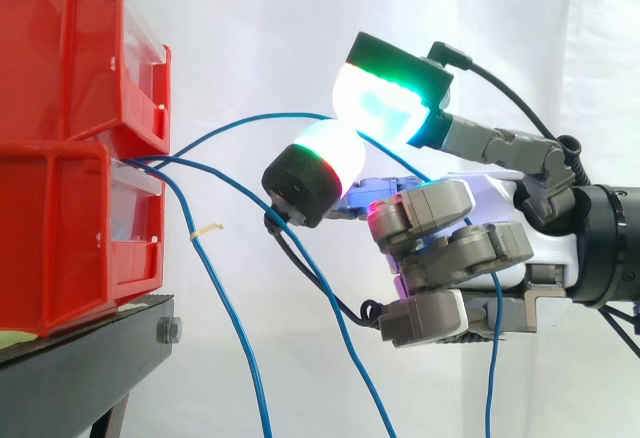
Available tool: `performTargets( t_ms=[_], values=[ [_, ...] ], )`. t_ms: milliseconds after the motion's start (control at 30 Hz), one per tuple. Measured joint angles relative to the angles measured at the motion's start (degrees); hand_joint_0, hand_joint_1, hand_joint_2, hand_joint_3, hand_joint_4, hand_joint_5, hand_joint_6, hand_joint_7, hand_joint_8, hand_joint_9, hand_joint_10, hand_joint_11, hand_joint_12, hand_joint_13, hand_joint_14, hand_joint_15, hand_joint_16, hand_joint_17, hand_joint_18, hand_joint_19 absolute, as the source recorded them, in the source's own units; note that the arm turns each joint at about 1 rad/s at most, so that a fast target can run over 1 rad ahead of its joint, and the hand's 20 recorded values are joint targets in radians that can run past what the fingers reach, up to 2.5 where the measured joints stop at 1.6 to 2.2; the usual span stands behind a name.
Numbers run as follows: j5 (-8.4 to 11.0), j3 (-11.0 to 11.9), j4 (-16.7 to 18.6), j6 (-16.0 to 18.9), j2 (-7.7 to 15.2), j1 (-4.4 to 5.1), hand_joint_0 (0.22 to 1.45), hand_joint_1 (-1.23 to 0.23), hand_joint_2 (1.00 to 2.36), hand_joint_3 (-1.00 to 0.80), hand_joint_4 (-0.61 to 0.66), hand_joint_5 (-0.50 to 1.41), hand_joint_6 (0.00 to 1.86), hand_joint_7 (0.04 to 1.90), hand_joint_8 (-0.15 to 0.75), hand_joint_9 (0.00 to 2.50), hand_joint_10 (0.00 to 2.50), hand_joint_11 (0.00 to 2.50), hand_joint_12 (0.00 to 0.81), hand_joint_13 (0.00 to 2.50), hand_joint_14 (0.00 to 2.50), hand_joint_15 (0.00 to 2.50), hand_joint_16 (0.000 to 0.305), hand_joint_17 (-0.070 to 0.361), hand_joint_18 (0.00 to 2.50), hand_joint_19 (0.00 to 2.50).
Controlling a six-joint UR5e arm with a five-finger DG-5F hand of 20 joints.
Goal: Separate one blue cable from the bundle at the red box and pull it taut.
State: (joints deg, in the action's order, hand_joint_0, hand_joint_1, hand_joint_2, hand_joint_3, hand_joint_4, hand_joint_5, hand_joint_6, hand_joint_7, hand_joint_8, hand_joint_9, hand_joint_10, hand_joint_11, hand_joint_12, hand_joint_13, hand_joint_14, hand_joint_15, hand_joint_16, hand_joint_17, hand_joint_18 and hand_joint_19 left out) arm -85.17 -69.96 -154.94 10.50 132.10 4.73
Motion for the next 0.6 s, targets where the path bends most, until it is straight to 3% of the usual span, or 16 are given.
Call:
performTargets(
  t_ms=[100, 200, 600],
  values=[
    [0.00, 0.00, -0.27, -0.55, 0.00, -0.08, 0.67, -0.76, 1.02, -0.13, 0.03, -0.19, 0.88, 1.23, 0.265, 1.30, 0.32, 1.79, 0.362, 1.38, 0.83, 1.61, 0.048, 0.109, 1.09, 1.09],
    [-0.04, -0.03, -0.51, -0.94, 0.00, -0.15, 0.67, -0.76, 1.02, -0.12, 0.03, -0.19, 0.88, 1.22, 0.266, 1.27, 0.47, 1.78, 0.362, 1.33, 1.15, 1.52, 0.047, 0.105, 1.13, 1.15],
    [0.04, -0.01, -0.95, -3.65, 0.00, -0.25, 0.68, -0.77, 1.02, -0.10, 0.02, -0.19, 0.88, 1.24, 0.273, 1.23, 0.62, 1.71, 0.360, 1.29, 1.27, 1.51, 0.046, 0.103, 1.15, 1.19]
  ],
)
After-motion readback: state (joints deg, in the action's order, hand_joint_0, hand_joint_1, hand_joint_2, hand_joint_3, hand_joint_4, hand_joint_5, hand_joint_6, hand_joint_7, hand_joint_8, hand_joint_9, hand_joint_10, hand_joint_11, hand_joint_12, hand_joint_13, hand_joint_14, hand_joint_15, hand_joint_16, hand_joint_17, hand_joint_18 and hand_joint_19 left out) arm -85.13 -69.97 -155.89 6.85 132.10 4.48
